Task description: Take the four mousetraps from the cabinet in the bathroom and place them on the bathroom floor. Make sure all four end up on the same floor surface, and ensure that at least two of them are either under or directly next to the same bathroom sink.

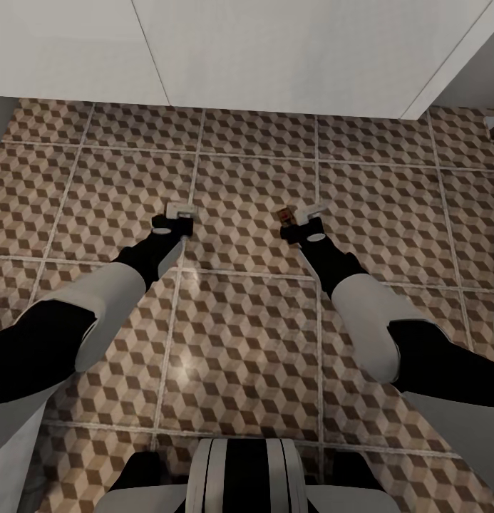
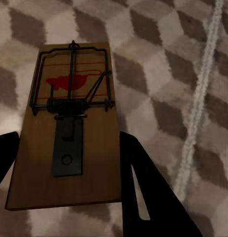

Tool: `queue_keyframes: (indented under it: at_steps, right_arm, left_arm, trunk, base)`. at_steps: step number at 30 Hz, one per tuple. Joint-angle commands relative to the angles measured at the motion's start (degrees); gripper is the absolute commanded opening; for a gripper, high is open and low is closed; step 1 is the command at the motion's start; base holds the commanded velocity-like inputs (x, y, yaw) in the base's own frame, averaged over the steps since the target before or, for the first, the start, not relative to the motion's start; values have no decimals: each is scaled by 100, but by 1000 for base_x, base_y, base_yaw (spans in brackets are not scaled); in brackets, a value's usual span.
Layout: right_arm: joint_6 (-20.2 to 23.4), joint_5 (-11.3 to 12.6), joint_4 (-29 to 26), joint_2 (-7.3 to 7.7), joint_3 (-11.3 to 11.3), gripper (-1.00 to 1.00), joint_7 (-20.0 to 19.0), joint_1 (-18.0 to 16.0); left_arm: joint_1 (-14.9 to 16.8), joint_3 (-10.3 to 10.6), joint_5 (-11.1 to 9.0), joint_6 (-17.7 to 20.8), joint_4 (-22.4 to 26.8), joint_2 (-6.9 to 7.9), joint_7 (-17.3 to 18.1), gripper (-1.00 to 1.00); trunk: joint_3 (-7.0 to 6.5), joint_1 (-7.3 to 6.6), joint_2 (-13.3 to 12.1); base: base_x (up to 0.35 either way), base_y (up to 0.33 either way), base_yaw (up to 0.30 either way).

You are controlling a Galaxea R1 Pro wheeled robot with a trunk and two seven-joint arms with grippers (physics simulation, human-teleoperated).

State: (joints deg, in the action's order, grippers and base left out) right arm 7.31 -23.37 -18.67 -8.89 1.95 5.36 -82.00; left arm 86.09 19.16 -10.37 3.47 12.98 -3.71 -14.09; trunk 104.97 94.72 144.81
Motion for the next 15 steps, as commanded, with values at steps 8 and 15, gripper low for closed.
queue_keyframes:
  at_steps: [8,15]
  right_arm:
    - [-38,-44,3,4,24,-100,-46,-1]
    - [-204,-53,-9,33,25,-100,-49,7]
  left_arm:
    - [-39,68,-53,-511,-12,-7,-24,-100]
    - [-53,70,-53,-735,-21,-33,-29,-100]
  trunk:
    - [3,-1,1]
    - [3,-1,1]
  base:
    - [0,0,0]
    - [0,0,0]
